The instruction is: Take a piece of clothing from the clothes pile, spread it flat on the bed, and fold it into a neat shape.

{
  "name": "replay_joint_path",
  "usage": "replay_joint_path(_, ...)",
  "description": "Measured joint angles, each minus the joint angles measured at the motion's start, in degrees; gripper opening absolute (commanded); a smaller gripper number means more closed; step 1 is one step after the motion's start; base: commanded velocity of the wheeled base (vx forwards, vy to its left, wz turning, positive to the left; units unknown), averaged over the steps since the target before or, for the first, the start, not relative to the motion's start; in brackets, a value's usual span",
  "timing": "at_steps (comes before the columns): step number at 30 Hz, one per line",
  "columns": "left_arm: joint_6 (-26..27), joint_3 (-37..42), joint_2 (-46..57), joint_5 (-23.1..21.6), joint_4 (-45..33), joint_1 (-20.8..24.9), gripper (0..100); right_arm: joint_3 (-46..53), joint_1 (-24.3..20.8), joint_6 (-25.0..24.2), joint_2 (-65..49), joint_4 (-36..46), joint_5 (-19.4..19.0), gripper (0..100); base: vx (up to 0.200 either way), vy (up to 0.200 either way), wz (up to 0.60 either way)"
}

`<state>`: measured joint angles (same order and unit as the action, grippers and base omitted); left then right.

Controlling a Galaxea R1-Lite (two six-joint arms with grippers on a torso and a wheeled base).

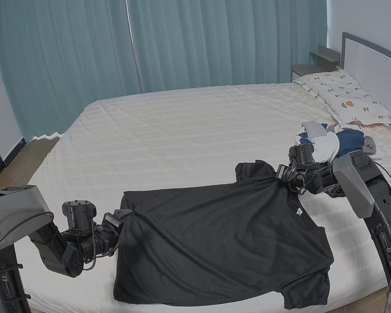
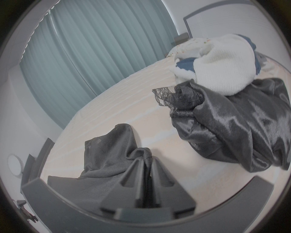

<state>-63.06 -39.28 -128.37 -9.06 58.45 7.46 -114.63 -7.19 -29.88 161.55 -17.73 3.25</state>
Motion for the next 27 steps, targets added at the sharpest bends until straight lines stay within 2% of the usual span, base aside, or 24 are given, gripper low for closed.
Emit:
replay_joint_path(10,-0.02,0.0,-0.02,0.0,-0.02,0.0,100,0.02,2.46,-7.64,-1.27,3.12,-3.5,100,0.0,0.0,0.0)
replay_joint_path(15,-0.02,0.0,-0.02,0.0,-0.02,0.0,100,1.93,3.64,-9.12,-3.28,2.82,-6.25,100,0.0,0.0,0.0)
replay_joint_path(22,-0.02,0.0,-0.02,0.0,-0.02,0.0,100,11.35,4.88,-7.86,-6.69,0.84,-13.57,100,0.0,0.0,0.0)
replay_joint_path(27,-0.02,0.0,-0.05,0.0,-0.02,0.0,100,18.91,5.57,-2.41,-8.59,-7.62,-16.82,100,0.0,0.0,0.0)
